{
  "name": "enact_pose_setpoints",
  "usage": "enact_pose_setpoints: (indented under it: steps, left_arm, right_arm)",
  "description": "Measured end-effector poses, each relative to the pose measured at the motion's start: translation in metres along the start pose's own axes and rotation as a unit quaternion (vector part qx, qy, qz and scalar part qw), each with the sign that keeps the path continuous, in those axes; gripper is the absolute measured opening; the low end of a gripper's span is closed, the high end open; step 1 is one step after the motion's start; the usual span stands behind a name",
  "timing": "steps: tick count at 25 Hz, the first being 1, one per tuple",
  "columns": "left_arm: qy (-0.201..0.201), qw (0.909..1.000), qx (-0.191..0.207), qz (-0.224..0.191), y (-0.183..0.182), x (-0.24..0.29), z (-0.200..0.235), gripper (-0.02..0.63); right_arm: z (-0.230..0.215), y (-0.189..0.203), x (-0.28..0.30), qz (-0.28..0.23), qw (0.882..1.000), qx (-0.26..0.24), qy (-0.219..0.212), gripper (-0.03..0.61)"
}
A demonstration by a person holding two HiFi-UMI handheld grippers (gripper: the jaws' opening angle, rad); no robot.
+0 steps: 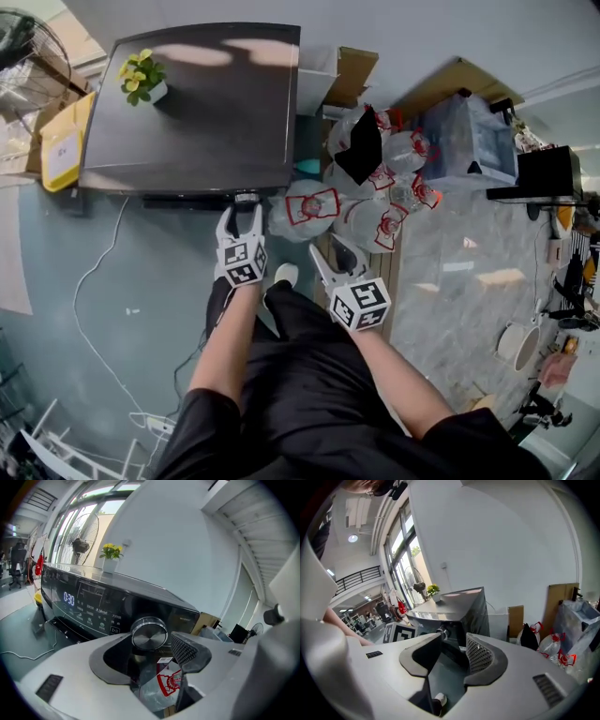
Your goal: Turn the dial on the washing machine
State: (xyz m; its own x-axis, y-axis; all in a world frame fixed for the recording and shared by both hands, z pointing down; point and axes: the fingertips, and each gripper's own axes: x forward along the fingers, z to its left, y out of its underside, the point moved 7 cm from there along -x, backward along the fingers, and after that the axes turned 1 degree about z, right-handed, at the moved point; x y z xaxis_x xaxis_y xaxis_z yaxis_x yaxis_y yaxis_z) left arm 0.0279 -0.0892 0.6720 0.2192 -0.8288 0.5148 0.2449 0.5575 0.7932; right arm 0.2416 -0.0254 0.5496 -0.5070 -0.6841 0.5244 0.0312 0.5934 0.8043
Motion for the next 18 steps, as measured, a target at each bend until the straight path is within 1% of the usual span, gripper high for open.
enact_pose_setpoints:
  steps: [3, 5, 8, 13, 15, 18]
  left_arm:
    - [-0.015, 0.9999, 0.004, -0.003, 0.002, -0.001, 0.001, 0.238]
    - [-0.02, 0.9997, -0.009, -0.006, 0.002, 0.001, 0.004, 0.238]
    - [-0.017, 0.9995, -0.024, -0.009, 0.001, 0.003, 0.003, 0.236]
    - [-0.015, 0.9994, -0.027, -0.016, 0.002, 0.004, 0.003, 0.236]
    - [-0.009, 0.9993, -0.033, -0.015, 0.003, 0.006, 0.003, 0.261]
    - [-0.007, 0.9993, -0.035, -0.012, 0.004, 0.007, 0.004, 0.259]
  right_arm:
    - [-0.005, 0.006, -0.002, 0.009, 1.0, 0.0, -0.007, 0.153]
    - [-0.01, 0.006, 0.0, 0.01, 1.0, 0.0, -0.006, 0.153]
    - [-0.016, 0.002, 0.003, 0.006, 1.0, 0.001, -0.007, 0.153]
    - [-0.021, -0.008, 0.005, -0.015, 1.0, 0.011, -0.008, 0.153]
    - [-0.021, -0.007, 0.005, -0.016, 1.0, 0.009, -0.012, 0.153]
    - [-0.017, -0.002, 0.001, -0.01, 1.0, 0.005, -0.02, 0.153]
